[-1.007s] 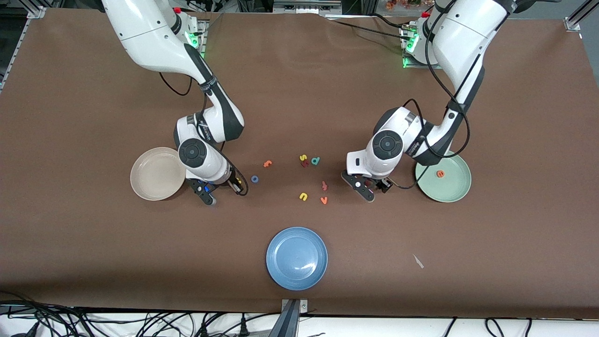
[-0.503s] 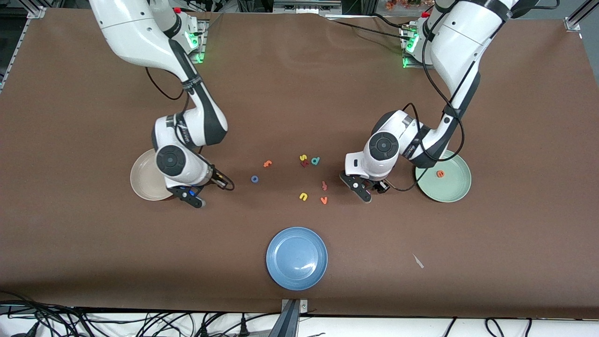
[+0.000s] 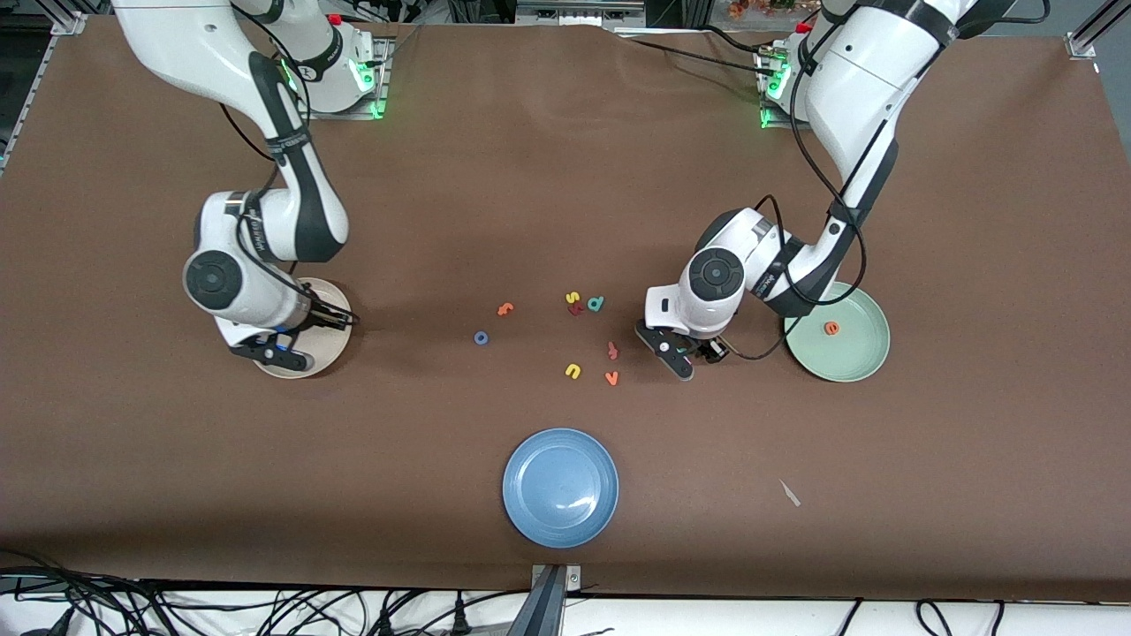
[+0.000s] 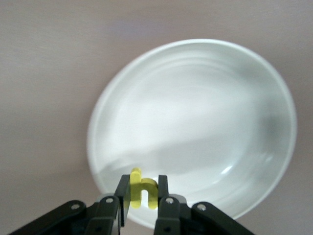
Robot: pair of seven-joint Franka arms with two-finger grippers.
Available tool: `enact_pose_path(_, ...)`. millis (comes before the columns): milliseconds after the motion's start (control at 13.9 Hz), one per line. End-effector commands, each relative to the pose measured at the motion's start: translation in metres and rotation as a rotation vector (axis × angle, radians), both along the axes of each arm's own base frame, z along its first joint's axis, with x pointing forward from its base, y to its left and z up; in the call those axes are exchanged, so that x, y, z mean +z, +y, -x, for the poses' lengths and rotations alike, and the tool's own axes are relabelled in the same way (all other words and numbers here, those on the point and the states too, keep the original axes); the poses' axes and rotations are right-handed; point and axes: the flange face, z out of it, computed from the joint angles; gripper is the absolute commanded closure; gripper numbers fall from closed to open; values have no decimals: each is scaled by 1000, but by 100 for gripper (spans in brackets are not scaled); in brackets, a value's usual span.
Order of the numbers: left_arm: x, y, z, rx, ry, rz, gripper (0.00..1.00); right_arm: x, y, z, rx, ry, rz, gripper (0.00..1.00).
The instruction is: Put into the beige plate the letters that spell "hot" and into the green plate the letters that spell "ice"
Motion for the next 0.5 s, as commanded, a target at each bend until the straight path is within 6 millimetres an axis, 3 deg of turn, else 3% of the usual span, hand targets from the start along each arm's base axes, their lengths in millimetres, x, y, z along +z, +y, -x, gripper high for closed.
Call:
enact_pose_path(0, -3, 0, 0, -25, -19, -14, 42, -10, -28, 26, 109, -37, -29, 100)
enact_pose_path(72, -3, 1, 0, -24, -18, -14, 44, -16, -32, 29, 124, -57, -31, 73)
enact_pose_path(144, -4, 1, 1, -25, -17, -15, 45, -18, -32, 28, 99, -61, -41, 3)
enact_pose_path(288, -4, 1, 1, -25, -17, -15, 49, -11, -22, 24, 49, -59, -71, 0)
enact_pose_path(359, -4, 1, 1, -25, -17, -15, 61, -3, -13, 17, 15, -50, -73, 0)
enact_pose_path(431, -3, 0, 1, -25, -18, -14, 81, 6, 3, 12, -20, -31, -74, 0)
